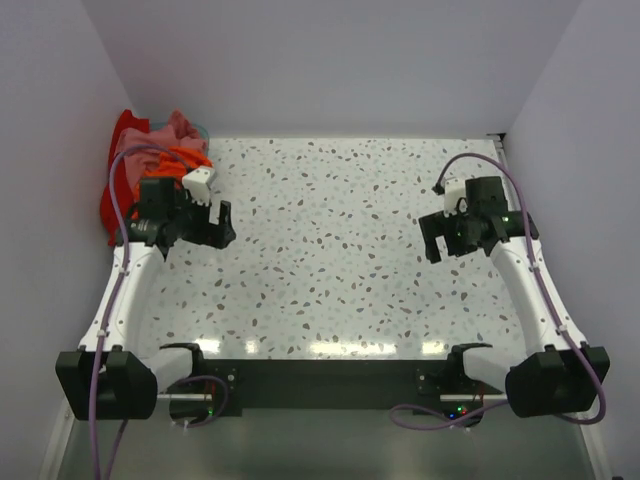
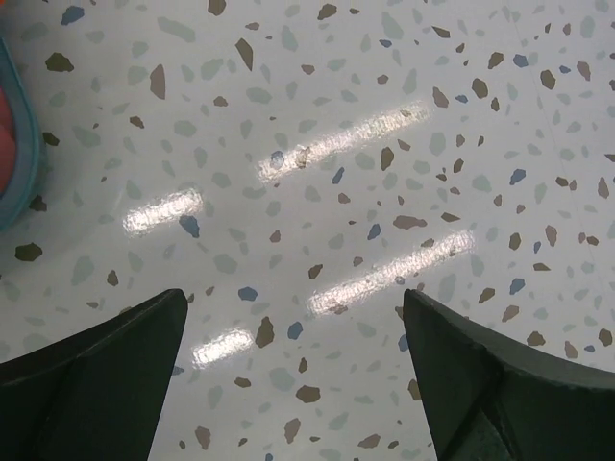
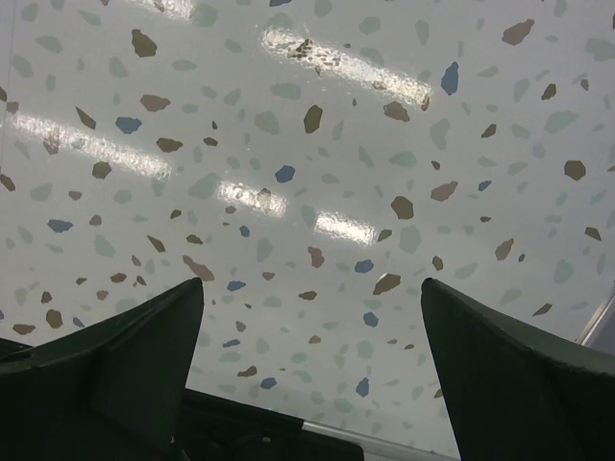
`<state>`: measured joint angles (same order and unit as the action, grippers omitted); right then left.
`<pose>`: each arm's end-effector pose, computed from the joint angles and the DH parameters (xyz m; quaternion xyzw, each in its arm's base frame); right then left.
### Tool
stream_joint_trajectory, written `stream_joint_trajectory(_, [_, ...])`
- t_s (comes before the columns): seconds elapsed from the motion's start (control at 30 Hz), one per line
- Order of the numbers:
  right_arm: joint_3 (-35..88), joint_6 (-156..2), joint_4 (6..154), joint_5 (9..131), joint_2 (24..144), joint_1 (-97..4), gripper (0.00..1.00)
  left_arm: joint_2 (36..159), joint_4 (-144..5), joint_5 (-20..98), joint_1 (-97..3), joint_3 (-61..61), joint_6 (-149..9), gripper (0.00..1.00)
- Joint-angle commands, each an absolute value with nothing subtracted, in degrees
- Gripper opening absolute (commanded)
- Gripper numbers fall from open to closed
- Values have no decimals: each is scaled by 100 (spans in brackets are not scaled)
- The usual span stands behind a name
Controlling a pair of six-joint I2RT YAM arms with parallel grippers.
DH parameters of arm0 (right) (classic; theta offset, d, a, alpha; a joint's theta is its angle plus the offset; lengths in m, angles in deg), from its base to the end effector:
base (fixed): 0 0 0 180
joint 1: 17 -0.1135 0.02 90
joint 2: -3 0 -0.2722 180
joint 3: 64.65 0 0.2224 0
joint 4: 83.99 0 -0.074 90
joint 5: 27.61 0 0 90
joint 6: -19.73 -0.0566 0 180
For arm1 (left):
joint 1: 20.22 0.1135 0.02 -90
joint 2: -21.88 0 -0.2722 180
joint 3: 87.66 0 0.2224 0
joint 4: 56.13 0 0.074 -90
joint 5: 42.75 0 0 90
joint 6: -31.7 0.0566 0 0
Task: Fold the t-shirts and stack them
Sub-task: Grab the tshirt from the pile
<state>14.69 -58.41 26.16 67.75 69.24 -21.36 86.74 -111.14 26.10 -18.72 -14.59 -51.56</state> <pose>0.1974 0.0204 0.3040 -0.1483 0.9457 0.0260 0.2881 0.2117 -0.0149 0.2993 0.1093 0.9099 -0.1442 0.3732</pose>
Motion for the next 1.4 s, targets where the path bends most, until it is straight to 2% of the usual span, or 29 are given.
stream_joint_trajectory(0.0, [1737, -5577, 2226, 6924, 6910, -2105, 99, 8832, -11203, 2536, -1837, -892, -4995, 100])
stream_joint_trajectory(0.27, [1535, -5638, 2524, 6512, 6444, -2096, 99, 9544, -11362, 2887, -1583, 638, -4890, 100])
stream_joint_trajectory(0.5, [1499, -5541, 2525, 6678, 6172, -2087, 99, 10676, -11274, 2677, -714, 2166, -4942, 100])
stream_joint_trajectory(0.7, [1517, -5673, 2411, 6810, 6259, -2078, 99, 11713, -11274, 2396, -203, 2932, -4767, 98])
stream_joint_trajectory(1.0, [1675, -5665, 2296, 6898, 6461, -1903, 99, 12893, -11379, 2545, -150, 3277, -4380, 94])
stream_joint_trajectory(1.1, [1727, -5656, 2270, 6951, 6549, -1832, 99, 13068, -11222, 2746, -150, 3110, -4275, 100])
stream_joint_trajectory(1.23, [1763, -5603, 2182, 7082, 6646, -1771, 99, 13271, -11037, 2896, -150, 2934, -4143, 100])
stream_joint_trajectory(1.37, [1789, -5577, 2164, 7100, 6743, -1753, 99, 13455, -10914, 3037, -158, 2863, -4134, 92])
